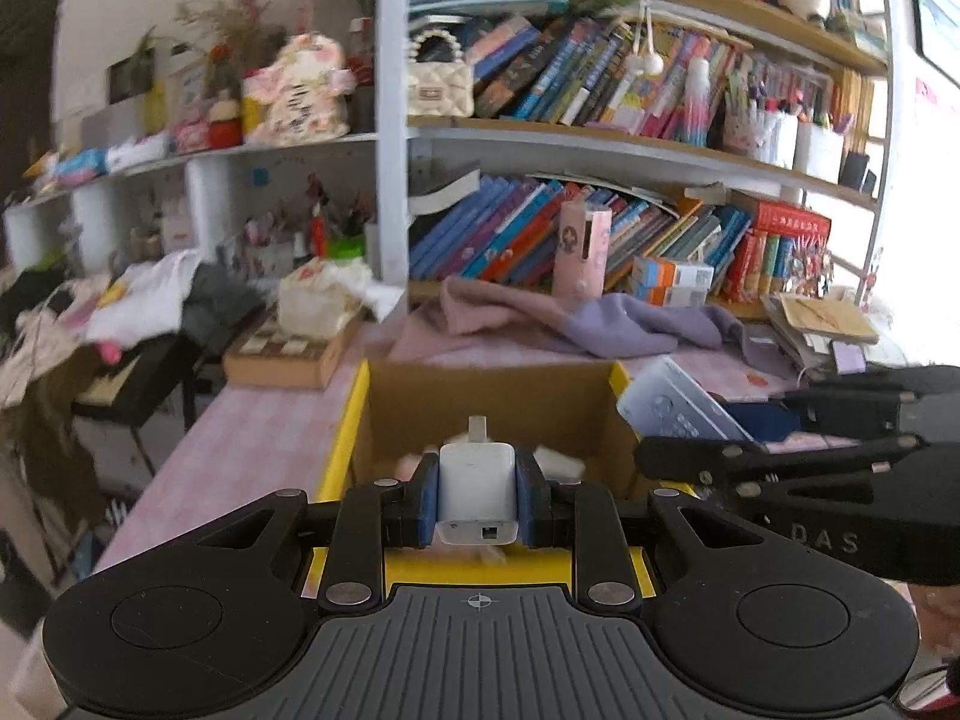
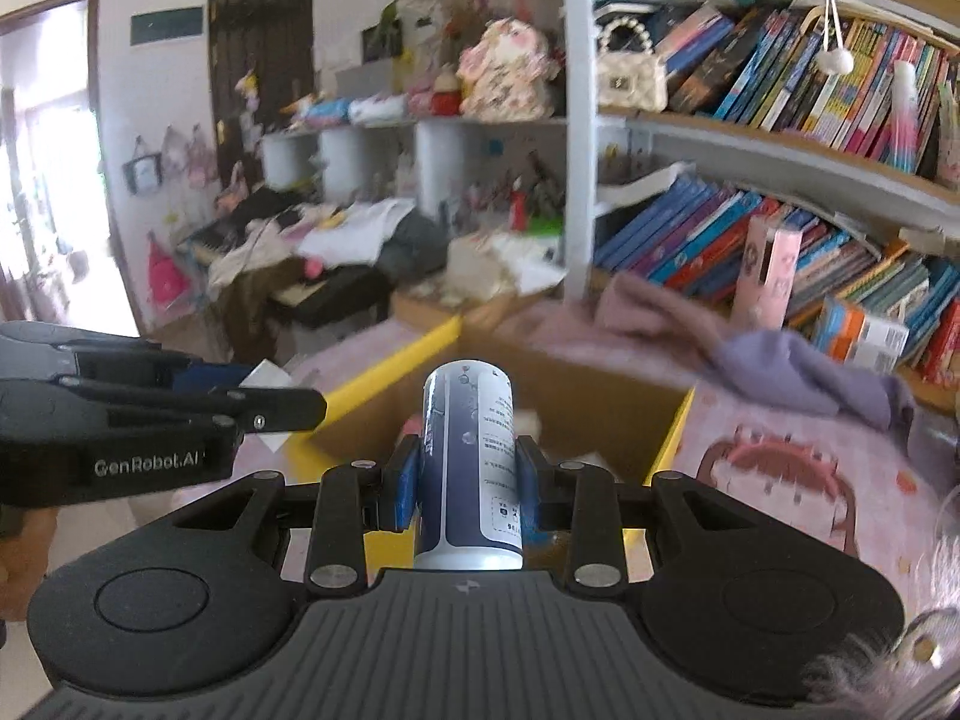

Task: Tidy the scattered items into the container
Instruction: 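Lower the charger and spray bottle into the yellow box and open both grippers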

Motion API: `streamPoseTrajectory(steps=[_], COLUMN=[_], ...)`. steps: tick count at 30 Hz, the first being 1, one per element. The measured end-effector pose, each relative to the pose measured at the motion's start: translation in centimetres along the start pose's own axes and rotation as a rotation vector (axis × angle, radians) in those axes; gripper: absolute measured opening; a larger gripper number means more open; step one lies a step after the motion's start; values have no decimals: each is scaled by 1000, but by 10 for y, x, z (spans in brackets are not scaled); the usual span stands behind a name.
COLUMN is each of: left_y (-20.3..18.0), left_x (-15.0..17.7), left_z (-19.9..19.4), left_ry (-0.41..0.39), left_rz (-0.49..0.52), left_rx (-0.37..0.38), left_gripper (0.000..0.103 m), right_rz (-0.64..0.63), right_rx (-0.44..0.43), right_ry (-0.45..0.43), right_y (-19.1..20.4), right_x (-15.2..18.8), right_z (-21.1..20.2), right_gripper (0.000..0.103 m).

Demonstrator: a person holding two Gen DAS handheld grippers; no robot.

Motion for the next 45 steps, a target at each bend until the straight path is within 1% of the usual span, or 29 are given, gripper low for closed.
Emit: streamPoseTrajectory(steps=[3,5,8,10,13,17,21,25,28,30,32,35,37,39,40,41,44,45], left_y=[-4,-7,-12,-16,-17,-15,-11,-4,-2,-1,2,3,3,3,2,1,2,3], left_x=[-11,-15,-17,-15,-10,-8,-10,-1,7,8,7,6,5,0,-5,-10,-23,-26], left_z=[36,61,91,104,119,146,166,189,202,207,209,211,206,199,193,186,162,154], left_ry=[31,66,106,130,172,224,258,333,373,379,378,380,366,334,307,277,193,172], left_rz=[30,36,59,69,52,48,66,57,66,63,61,71,80,83,85,86,81,73], left_rx=[1,4,-7,-9,9,-11,-26,-46,-56,-73,-95,-108,-113,-125,-129,-133,-147,-144], left_gripper=[24,24,24,24,24,24,24,24,24,25,30,32,36,56,60,67,83,86], right_rz=[0,11,59,85,95,108,94,69,44,44,56,55,59,62,63,61,24,9], right_rx=[28,42,67,82,83,87,71,36,18,16,18,18,18,18,15,15,28,25], right_ry=[19,55,87,109,146,199,246,317,346,354,358,351,346,342,333,317,271,259], right_y=[-26,-42,-64,-76,-90,-105,-110,-106,-103,-105,-108,-109,-109,-109,-109,-108,-102,-99], right_x=[-13,-15,-12,-9,-2,9,11,18,20,21,20,18,18,18,17,15,6,3], right_z=[29,50,77,90,104,122,141,162,172,176,180,181,181,181,179,176,166,162], right_gripper=[31,31,31,31,31,31,31,31,31,31,31,31,31,31,31,33,41,42])
Point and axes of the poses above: each gripper's, at about its wrist camera, not at the fingertips, and z roughly the way its jaws point, y to its left, x to its underside, the point moved 10 cm from there along z, roughly the way its jaws point, and after that the axes turned 10 degrees about -x, right-handed, at the moved point
